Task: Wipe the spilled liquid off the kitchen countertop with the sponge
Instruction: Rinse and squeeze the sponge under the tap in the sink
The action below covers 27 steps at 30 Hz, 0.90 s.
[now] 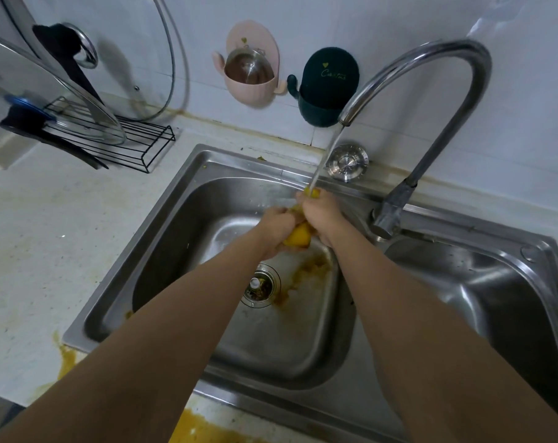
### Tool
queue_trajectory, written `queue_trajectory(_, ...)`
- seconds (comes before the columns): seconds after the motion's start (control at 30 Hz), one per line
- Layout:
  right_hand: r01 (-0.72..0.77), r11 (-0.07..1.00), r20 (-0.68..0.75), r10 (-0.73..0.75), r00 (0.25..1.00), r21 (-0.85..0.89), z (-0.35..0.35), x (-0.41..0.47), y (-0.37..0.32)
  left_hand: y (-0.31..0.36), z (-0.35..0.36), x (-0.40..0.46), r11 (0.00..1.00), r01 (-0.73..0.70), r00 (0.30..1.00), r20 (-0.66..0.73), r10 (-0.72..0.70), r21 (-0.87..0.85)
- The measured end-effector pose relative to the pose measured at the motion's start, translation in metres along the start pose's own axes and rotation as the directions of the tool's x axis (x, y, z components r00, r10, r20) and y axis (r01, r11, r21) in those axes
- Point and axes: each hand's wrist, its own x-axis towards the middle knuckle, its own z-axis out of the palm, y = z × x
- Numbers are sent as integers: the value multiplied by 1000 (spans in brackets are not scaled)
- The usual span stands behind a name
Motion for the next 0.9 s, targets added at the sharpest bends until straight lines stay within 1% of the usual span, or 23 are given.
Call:
queue_trajectory(0.07, -60, 998, 46, 61, 997, -32, 3, -2, 5, -3, 0, 3, 980, -71, 997, 9, 71, 188)
queue_trajectory(0.13, -106, 994, 79, 108, 991, -28, 7, -4, 9, -5, -1, 6, 929, -115, 993, 28, 112, 351)
queue_trajectory(0.17, -112, 993, 87, 113, 990, -25, 10, -3, 11, -7, -1, 6, 907, -133, 991, 34, 130, 400)
queue_trajectory(0.23, -101, 994, 95, 104, 990, -42, 13, -4, 14, -12, 0, 6, 898, -155, 987, 31, 156, 412)
queue_trajectory(0.3, -119, 990, 122, 127, 984, -70, 13, -5, 15, -16, 0, 5, 919, -146, 988, 19, 150, 366)
queue_trajectory(0.33, -152, 986, 144, 161, 976, -71, 11, -6, 16, -17, -1, 5, 931, -114, 993, 21, 114, 348)
queue_trajectory(0.4, -223, 974, 167, 227, 959, -45, 7, -9, 15, -15, -3, 3, 947, 10, 998, 55, -29, 321)
queue_trajectory(0.43, -246, 969, 169, 240, 956, 14, 4, -9, 16, -14, -5, 3, 957, 87, 991, 71, -111, 276)
queue_trajectory(0.47, -252, 962, 170, 233, 958, 104, 3, -8, 17, -13, -7, 3, 969, 150, 983, 71, -167, 196)
queue_trajectory(0.5, -237, 950, 168, 204, 964, 204, 2, -8, 18, -11, -9, 4, 979, 186, 980, 54, -191, 81)
queue_trajectory(0.53, -203, 942, 155, 166, 974, 267, 1, -6, 18, -10, -11, 6, 982, 186, 982, 26, -185, -35)
queue_trajectory(0.57, -163, 945, 137, 128, 982, 283, 1, -4, 19, -9, -12, 8, 977, 158, 987, -9, -161, -146)
queue_trajectory(0.63, -94, 971, 92, 75, 993, 218, 1, -1, 17, -9, -14, 14, 948, 67, 987, -116, -108, -311)
queue_trajectory(0.67, -69, 982, 70, 58, 996, 174, 2, -1, 14, -10, -15, 16, 946, 19, 978, -191, -85, -324)
queue_trajectory(0.7, -54, 988, 54, 47, 997, 146, 4, 0, 12, -11, -16, 18, 958, -20, 960, -273, -61, -285)
queue_trajectory(0.73, -55, 988, 53, 48, 997, 143, 6, -1, 11, -13, -16, 20, 982, -38, 938, -345, -29, -185)
queue_trajectory(0.77, -73, 986, 64, 64, 996, 152, 10, 0, 10, -13, -15, 21, 997, -37, 924, -381, 6, -74)
queue_trajectory(0.83, -119, 980, 90, 106, 990, 157, 17, -1, 11, -11, -9, 19, 994, -30, 928, -367, 68, 108)
queue_trajectory(0.9, -111, 987, 84, 102, 991, 114, 23, -2, 12, -8, -3, 20, 971, -16, 931, -351, 101, 237)
